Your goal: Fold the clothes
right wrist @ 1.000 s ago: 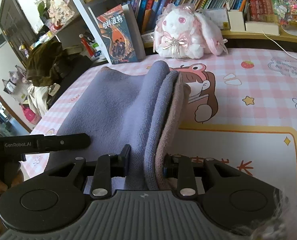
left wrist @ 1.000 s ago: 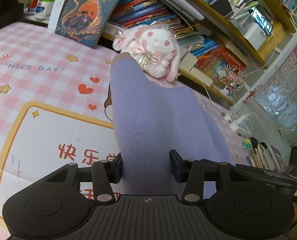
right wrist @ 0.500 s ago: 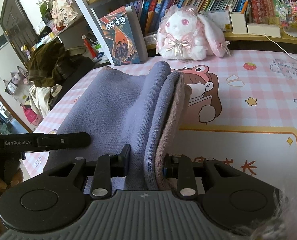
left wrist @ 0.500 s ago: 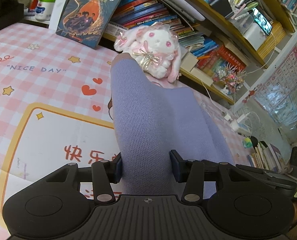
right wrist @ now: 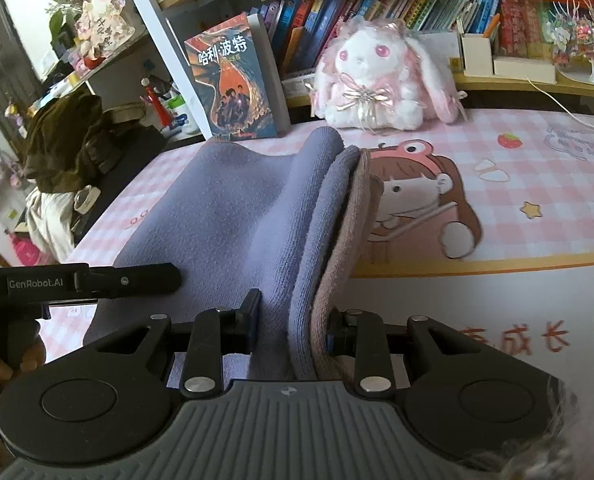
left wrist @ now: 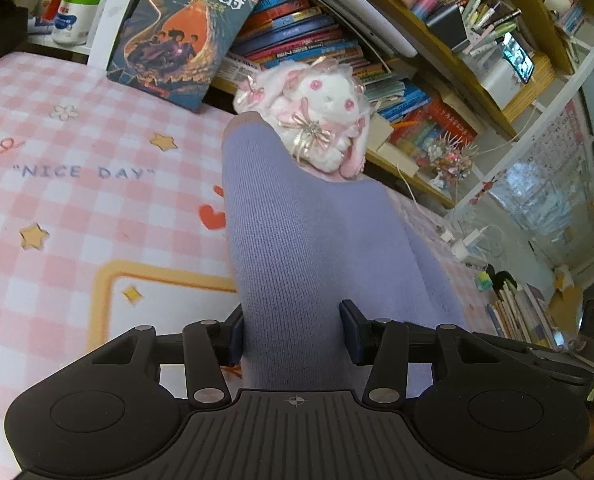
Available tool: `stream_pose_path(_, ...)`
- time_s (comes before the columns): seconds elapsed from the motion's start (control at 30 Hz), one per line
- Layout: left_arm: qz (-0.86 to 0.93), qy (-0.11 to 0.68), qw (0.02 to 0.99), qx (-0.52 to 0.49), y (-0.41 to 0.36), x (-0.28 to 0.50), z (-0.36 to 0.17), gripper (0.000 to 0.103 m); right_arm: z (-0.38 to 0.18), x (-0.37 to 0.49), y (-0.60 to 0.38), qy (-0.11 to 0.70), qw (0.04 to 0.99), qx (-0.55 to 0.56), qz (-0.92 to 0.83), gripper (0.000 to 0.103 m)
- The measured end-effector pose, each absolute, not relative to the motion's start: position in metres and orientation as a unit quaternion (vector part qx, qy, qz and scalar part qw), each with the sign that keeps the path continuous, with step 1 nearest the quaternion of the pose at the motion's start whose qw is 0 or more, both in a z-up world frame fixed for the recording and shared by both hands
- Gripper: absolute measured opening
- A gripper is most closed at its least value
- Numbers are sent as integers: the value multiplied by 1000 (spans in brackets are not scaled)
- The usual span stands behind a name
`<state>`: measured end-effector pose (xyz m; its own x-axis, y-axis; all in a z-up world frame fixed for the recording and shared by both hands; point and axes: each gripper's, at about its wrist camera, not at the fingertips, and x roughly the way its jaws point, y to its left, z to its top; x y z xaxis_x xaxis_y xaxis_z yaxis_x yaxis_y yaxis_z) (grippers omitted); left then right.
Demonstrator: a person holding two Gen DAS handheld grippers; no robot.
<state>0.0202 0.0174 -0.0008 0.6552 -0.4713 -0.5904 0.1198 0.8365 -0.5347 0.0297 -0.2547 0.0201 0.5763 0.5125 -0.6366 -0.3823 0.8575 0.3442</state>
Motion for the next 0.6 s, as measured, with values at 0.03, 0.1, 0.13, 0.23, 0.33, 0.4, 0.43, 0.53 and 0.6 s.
stream_pose_path(0.03,-171,380,879,-230,24,22,-1,46,20,30,-248,384,885,85,250,27)
stream_pose_path(0.1,-177,381,878,-228,37,26,-1,46,21,31,-233,383,887,86,244,27)
stream_pose_path(0.13,-179,382,878,-228,44,28,-2,46,21,31,-227,382,888,86,242,27)
stream_pose_path(0.23,-182,383,876,-230,62,36,-2,46,21,37,-208,382,889,87,238,27)
stream_pose_path(0.33,-185,383,874,-235,78,47,-3,46,22,51,-195,380,890,82,237,27)
stream_pose_path(0.4,-186,381,874,-237,87,56,-5,46,22,61,-186,379,891,79,237,27)
stream_pose_path(0.43,-186,380,874,-238,91,61,-6,46,22,66,-181,378,892,78,236,27)
stream_pose_path(0.53,-184,379,873,-244,100,82,-11,46,23,80,-168,377,893,73,235,27)
stream_pose_path(0.6,-183,378,873,-247,105,96,-14,46,24,89,-159,376,894,70,234,27)
